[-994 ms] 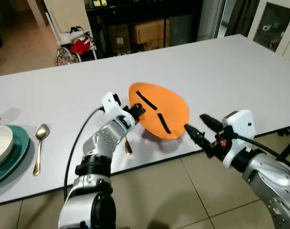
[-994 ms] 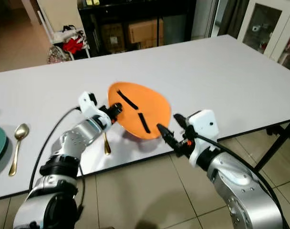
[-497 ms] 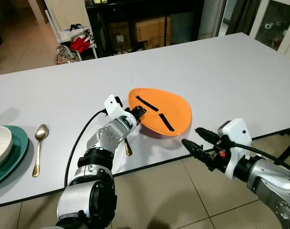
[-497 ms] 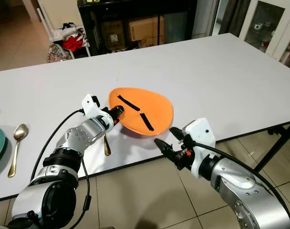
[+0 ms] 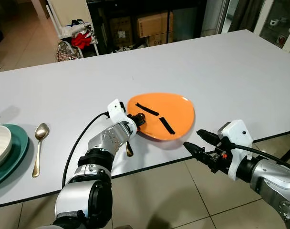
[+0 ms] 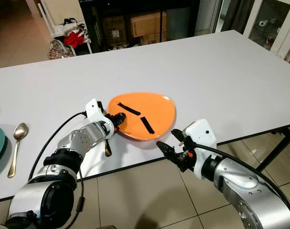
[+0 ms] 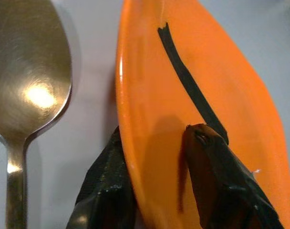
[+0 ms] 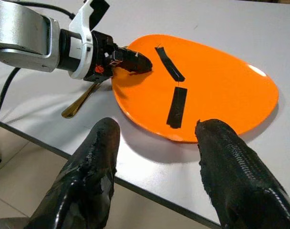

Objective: Setting the table

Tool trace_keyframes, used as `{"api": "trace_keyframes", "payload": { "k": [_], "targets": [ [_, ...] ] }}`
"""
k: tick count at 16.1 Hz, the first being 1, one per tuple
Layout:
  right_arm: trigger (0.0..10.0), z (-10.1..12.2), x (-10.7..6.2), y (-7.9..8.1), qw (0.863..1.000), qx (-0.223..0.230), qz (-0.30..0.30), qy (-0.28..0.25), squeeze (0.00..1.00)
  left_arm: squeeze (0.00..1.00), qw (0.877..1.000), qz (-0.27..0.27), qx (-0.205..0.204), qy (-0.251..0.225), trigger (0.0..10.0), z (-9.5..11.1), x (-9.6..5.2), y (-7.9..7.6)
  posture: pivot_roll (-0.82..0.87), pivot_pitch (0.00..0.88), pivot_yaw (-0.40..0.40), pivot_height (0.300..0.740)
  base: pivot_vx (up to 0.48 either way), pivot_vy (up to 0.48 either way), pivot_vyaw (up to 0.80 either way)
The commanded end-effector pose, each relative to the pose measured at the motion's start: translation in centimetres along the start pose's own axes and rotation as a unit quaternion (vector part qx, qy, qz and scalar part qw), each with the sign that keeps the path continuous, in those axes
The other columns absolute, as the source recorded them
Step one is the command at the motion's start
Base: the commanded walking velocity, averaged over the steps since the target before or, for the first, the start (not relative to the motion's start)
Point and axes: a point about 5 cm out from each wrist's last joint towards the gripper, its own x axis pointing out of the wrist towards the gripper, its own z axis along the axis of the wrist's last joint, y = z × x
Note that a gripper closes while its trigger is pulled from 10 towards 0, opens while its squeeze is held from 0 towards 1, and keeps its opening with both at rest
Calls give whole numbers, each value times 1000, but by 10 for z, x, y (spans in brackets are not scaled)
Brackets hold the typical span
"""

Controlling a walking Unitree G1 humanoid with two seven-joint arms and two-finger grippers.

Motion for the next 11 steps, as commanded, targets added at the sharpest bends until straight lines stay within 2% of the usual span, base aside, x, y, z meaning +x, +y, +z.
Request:
{"api": "trace_keyframes", "payload": {
  "k": [1,3,4,6,7,8,9,10,11],
  "targets": [
    [10000,0,-2,1,1000,-3,5,1,0,1000,999,22,20,20,10000,-4,-1,10,-53,0,120,740,0,0,0],
    [10000,-1,-3,1,1000,-5,5,4,0,1000,997,23,71,23,10000,-3,-1,12,-53,0,120,740,0,0,0],
    [10000,-2,-3,1,1000,-7,6,7,0,1000,992,30,118,31,10000,-3,-2,15,-53,0,121,740,0,0,0],
    [10000,-3,-4,0,1000,-8,6,10,0,1000,985,42,164,43,10000,-3,-3,20,-52,0,123,740,0,0,0],
    [10000,-3,-4,0,1000,-8,7,12,0,784,978,56,195,46,10000,0,-5,26,-51,0,122,740,0,0,0],
    [10000,-3,-5,0,1000,-8,8,12,0,380,974,62,211,45,10000,2,-6,30,-51,0,122,740,0,0,0],
    [10000,-4,-5,0,1000,-8,9,13,0,176,971,62,227,40,10000,7,-8,32,-51,0,122,740,0,0,0],
    [10000,-4,-5,0,1000,-8,11,14,0,0,967,59,244,35,10000,12,-10,33,-49,0,122,740,0,0,0],
    [10000,-4,-5,0,1000,-8,11,15,0,0,962,57,264,33,10000,16,-13,34,-49,0,123,740,0,0,0]
  ]
}}
